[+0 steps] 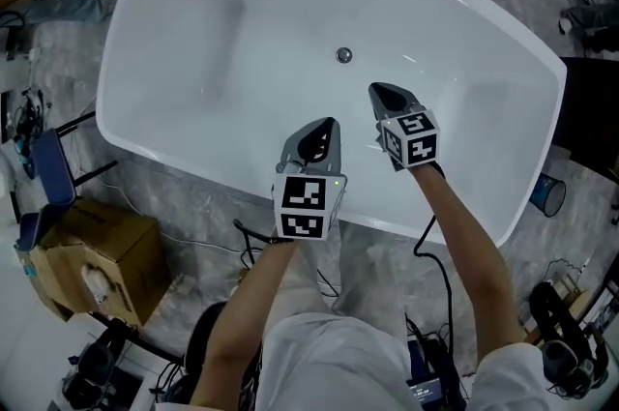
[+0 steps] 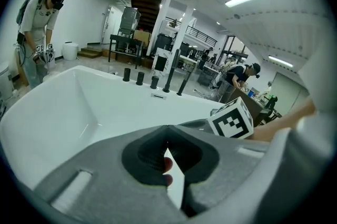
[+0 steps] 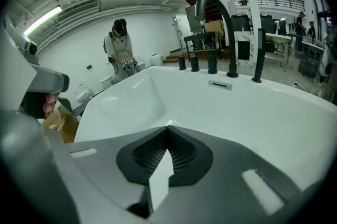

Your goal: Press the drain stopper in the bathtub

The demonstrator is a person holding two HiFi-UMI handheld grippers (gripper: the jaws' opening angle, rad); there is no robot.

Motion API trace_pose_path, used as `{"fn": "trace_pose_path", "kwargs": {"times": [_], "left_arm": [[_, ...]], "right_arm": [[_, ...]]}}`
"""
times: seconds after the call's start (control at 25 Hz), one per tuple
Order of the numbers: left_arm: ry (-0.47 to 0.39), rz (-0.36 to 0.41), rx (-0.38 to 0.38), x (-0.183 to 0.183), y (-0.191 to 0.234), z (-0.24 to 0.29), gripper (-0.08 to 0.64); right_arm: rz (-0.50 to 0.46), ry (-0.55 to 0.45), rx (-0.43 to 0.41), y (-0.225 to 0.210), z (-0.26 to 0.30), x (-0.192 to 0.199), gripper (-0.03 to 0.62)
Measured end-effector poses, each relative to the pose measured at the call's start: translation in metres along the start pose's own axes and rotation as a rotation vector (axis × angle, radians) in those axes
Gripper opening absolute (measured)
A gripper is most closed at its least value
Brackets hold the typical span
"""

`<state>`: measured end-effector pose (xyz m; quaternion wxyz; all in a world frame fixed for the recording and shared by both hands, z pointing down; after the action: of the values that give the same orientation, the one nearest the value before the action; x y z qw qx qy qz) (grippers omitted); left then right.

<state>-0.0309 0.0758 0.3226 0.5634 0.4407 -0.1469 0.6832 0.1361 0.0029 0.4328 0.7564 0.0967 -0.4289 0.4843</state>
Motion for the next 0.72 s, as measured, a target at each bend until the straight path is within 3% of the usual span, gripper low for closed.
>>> {"fn": "trace_pose_path", "kwargs": {"times": [0.36, 0.72], "left_arm": [[-0.043, -0.017, 0.008, -0.049, -0.054, -0.048, -0.002], [-0.075, 0.056, 0.057, -0.094, -0.112, -0.097, -0.002]], "right_arm": [[0.01, -0.103, -0.027, 0.033, -0.097, -0.051, -0.006], [-0.022, -0.221, -0.025, 0.059, -0.196, -0.099, -0.006]]}}
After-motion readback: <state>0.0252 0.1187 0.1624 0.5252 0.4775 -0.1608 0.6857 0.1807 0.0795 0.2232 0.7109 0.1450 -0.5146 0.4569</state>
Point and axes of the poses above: the fingertips, and each gripper's own axes: z forward along the fingers, y to its left, x out of its underside, the point moved 9 cm from there along -z, backward along the fingers, and after that the axes turned 6 degrees about -y, right-handed, at the moved point
